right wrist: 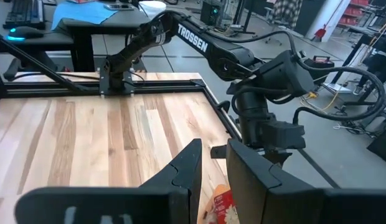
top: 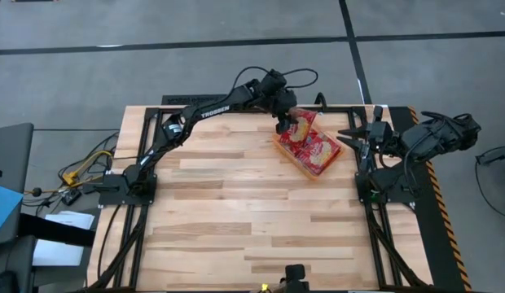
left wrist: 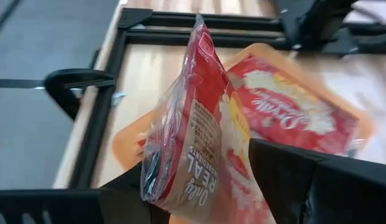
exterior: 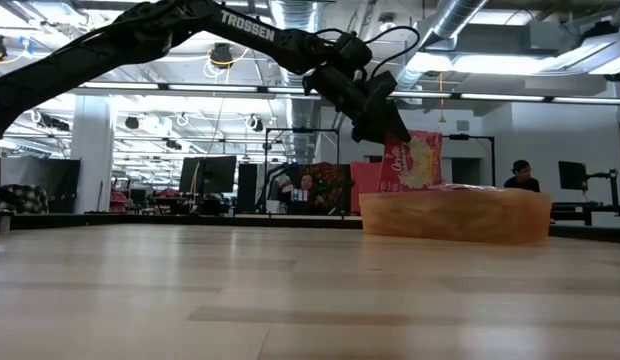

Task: Sort popcorn bags into baskets
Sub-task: Put the popcorn bag into the orange transparent bin

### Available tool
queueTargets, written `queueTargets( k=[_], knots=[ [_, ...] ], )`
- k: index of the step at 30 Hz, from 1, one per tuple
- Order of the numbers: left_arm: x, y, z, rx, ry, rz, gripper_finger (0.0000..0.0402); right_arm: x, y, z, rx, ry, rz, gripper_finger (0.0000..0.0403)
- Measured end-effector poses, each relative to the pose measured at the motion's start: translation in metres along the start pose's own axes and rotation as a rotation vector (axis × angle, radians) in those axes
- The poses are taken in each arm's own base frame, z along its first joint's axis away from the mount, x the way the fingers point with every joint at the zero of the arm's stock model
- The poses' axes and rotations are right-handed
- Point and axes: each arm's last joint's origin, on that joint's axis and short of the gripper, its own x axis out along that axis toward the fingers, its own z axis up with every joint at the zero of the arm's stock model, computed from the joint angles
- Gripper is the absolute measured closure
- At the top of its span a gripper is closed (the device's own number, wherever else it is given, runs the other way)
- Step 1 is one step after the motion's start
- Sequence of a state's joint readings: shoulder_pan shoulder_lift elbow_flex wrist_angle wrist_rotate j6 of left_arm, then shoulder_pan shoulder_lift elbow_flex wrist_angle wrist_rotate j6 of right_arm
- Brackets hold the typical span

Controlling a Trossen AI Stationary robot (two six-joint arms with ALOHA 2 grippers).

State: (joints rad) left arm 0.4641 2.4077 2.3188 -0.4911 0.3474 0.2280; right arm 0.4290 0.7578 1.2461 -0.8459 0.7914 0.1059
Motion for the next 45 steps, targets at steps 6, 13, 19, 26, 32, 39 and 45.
queueTargets(
  k=[6, 13, 19, 26, 32, 39, 45],
  knots=[
    [0.003, -0.007, 0.003, 0.096, 0.016, 0.113, 0.0221, 0.000, -0.001, -0.002, -0.009, 0.010, -0.020, 0.0305],
    [0.006, -0.017, 0.002, 0.222, 0.064, 0.105, 0.0221, 0.000, -0.003, -0.009, 0.012, 0.060, -0.084, 0.0305],
    [0.008, -0.020, 0.005, 0.259, 0.061, 0.160, 0.0221, 0.000, -0.004, -0.010, 0.007, 0.067, -0.107, 0.0305],
    [0.009, -0.024, 0.005, 0.269, 0.057, 0.136, 0.0221, 0.018, -0.004, -0.032, -0.015, 0.108, -0.343, 0.0305],
    [0.009, -0.025, 0.003, 0.276, 0.082, 0.131, 0.0221, 0.048, -0.016, -0.061, 0.048, 0.216, -0.560, 0.0305],
    [0.010, -0.029, 0.004, 0.280, 0.083, 0.129, 0.0221, 0.099, -0.041, -0.079, 0.089, 0.253, -0.601, 0.0305],
    [0.011, -0.031, 0.004, 0.296, 0.094, 0.147, 0.0221, 0.138, -0.082, -0.086, 0.091, 0.220, -0.570, 0.0305]
  ],
)
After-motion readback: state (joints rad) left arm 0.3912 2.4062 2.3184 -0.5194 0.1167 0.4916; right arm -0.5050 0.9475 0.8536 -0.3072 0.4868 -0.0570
